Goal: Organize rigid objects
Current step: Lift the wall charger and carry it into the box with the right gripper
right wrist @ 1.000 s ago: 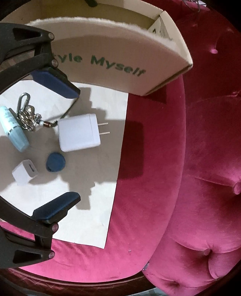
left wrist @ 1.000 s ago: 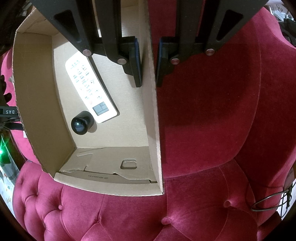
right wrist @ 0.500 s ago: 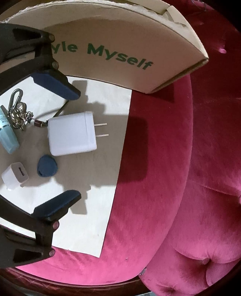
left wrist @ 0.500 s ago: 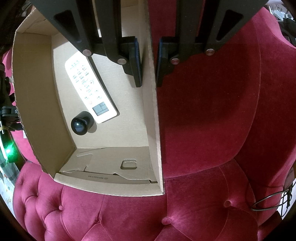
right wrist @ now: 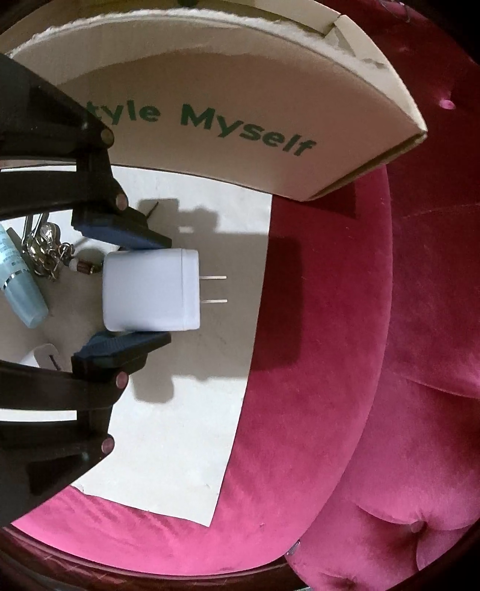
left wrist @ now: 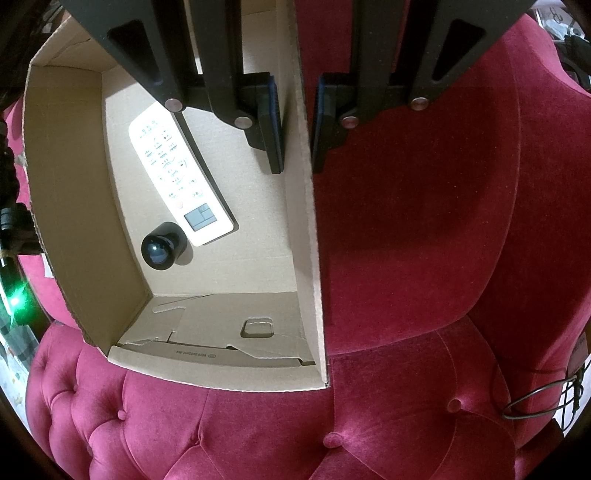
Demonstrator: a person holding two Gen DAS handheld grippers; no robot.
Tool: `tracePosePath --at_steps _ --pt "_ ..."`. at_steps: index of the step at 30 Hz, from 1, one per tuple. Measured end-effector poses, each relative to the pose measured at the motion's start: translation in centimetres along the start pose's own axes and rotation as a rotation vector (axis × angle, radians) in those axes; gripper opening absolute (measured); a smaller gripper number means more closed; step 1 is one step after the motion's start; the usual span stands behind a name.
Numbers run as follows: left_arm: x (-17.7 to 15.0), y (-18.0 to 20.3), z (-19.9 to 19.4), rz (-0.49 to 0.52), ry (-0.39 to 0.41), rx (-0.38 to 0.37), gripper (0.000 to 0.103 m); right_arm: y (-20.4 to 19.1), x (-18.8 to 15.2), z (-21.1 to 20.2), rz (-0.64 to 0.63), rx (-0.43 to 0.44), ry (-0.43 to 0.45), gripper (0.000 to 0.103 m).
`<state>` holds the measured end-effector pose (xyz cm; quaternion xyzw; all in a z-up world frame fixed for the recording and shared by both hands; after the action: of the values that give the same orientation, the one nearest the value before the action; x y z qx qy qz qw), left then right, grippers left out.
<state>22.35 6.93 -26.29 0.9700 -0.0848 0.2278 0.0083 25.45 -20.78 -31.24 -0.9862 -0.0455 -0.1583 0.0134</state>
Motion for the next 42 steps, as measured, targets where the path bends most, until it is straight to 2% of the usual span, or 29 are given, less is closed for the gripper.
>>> tracePosePath --at_steps 18,27,30,42 --pt "-0.2 -0.2 0.2 -0.008 0.003 -0.01 0.015 -0.6 0.8 -3.9 0.052 -0.02 0.032 0.046" --pt "-0.2 -0.2 0.2 -0.009 0.0 -0.008 0.015 -0.8 1.7 -6.6 0.035 -0.025 0.067 0.046" --pt "-0.1 -0.2 0.2 -0.01 -0.001 -0.005 0.015 -0.3 1.0 -7.6 0.031 -0.02 0.077 0.046" --pt "-0.2 0.0 0.3 -0.012 -0.003 -0.003 0.015 -2.9 1.6 -11.5 0.0 -0.003 0.102 0.046"
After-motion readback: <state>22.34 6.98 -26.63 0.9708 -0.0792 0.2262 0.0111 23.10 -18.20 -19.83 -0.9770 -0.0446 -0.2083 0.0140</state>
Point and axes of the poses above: each gripper's, at about its wrist camera, not at the fingertips, and z roughly the way its jaws point, y to its right, x to its top, the point moved 10 cm from there along z, roughly the way its jaws point, and after that the axes turned 3 degrees about y, right-handed, at the moved point
